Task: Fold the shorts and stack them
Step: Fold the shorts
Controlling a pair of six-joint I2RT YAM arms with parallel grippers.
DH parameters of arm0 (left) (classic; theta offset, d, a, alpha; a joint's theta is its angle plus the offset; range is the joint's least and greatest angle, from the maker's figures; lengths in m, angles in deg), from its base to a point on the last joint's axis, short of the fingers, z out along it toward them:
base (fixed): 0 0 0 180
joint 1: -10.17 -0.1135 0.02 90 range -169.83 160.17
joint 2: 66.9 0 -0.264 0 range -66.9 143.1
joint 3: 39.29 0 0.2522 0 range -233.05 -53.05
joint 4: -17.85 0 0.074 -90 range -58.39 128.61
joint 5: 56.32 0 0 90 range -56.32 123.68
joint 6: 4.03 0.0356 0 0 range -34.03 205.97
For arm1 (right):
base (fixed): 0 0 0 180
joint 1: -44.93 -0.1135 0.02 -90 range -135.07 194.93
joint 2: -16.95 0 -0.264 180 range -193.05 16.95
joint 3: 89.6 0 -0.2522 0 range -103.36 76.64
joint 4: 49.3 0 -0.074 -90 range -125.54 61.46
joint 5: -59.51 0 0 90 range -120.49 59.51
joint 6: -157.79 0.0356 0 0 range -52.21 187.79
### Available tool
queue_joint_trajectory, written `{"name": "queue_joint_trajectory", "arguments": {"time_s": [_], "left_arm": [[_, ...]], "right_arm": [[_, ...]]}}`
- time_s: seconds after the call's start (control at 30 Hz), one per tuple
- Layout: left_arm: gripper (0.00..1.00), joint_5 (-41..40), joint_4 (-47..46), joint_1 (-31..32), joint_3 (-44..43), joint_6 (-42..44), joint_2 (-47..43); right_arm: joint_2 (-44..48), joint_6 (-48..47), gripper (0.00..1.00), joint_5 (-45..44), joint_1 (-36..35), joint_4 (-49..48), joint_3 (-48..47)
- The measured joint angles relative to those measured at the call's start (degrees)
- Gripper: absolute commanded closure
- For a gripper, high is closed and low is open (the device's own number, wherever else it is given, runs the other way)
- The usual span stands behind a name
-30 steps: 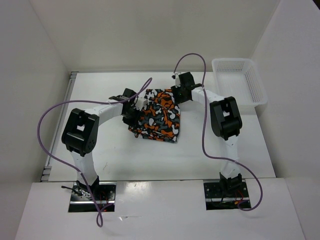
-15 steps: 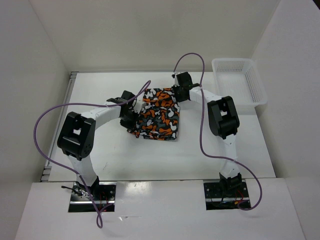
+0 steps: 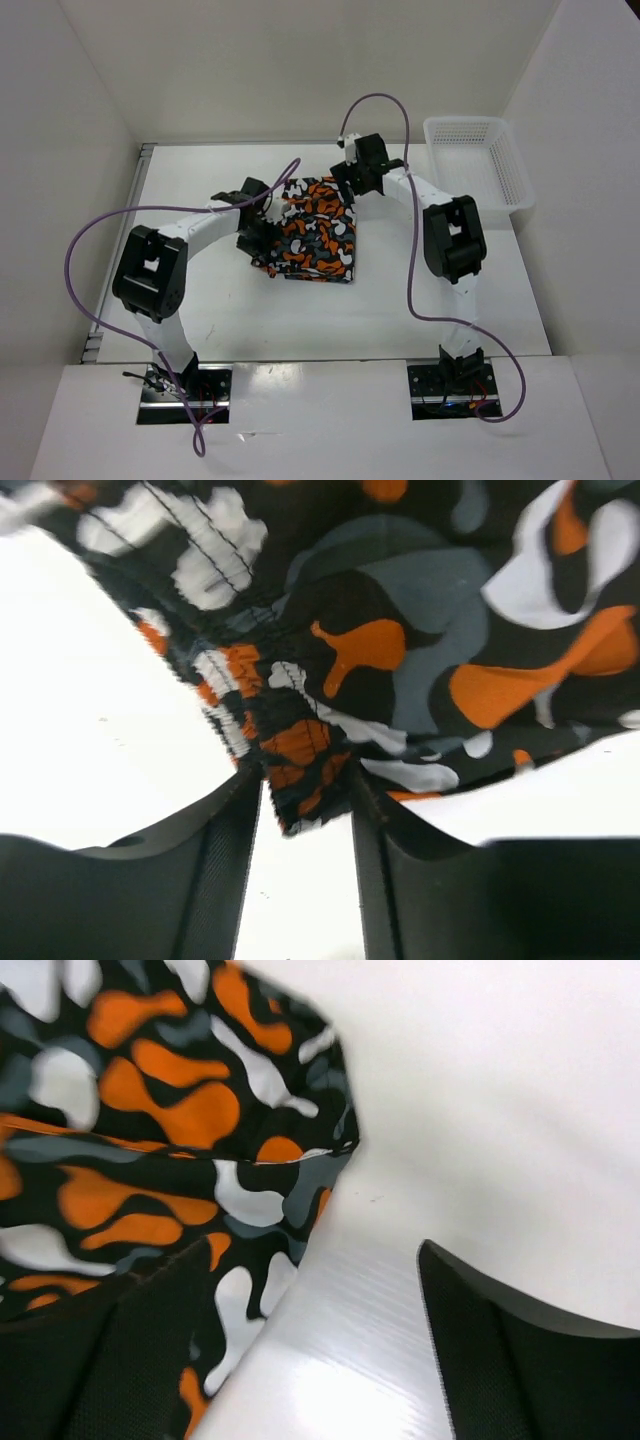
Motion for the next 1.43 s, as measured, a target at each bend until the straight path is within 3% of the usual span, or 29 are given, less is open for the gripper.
{"name": "queue_joint_trajectory", "arguments": {"time_s": [0.07, 0.1, 0.17, 0.2, 0.43, 0.67, 0.77, 0.97, 1.43], "left_arm": [[0.40, -0.35, 0.48, 0.00, -1.36, 0.00, -1.40], [0.28, -0.44, 0.68, -0.07, -2.05, 0.09, -2.36], [0.23, -0.57, 1.18, -0.31, -4.24, -0.02, -5.09], [0.12, -0.57, 1.18, -0.39, -5.40, 0.09, -6.43], [0.06, -3.74, -1.77, -5.38, -12.83, 0.09, -14.25], [0.00, -10.03, -6.34, -24.20, -10.08, 0.00, -16.98], [0.00, -12.44, -7.54, -28.57, -4.26, -0.02, -21.20], [0.00, -21.03, -9.97, -28.96, 5.09, 0.02, -28.61], [0.00, -22.51, -11.91, -29.07, 6.84, 0.02, -29.53]], "right_arm": [[3.43, -1.18, 0.08, 0.15, 0.00, 0.46, -0.02], [5.55, -1.99, 0.08, 0.17, 0.00, 0.74, -0.07], [11.06, -3.67, 0.06, 0.26, 0.00, 1.68, -0.07], [13.90, -4.68, 0.06, 0.13, 0.00, 1.99, -0.07], [39.98, -13.62, 0.05, -4.63, -0.11, 1.70, 7.98], [61.75, -19.45, 0.03, -11.67, 2.05, -0.55, 28.20], [65.33, -19.67, 0.03, -13.27, 6.47, -1.42, 35.87], [68.78, -18.99, 0.03, -14.43, 11.04, -1.90, 45.70], [76.19, -17.16, 0.03, -12.74, 13.20, -3.21, 48.83]]}}
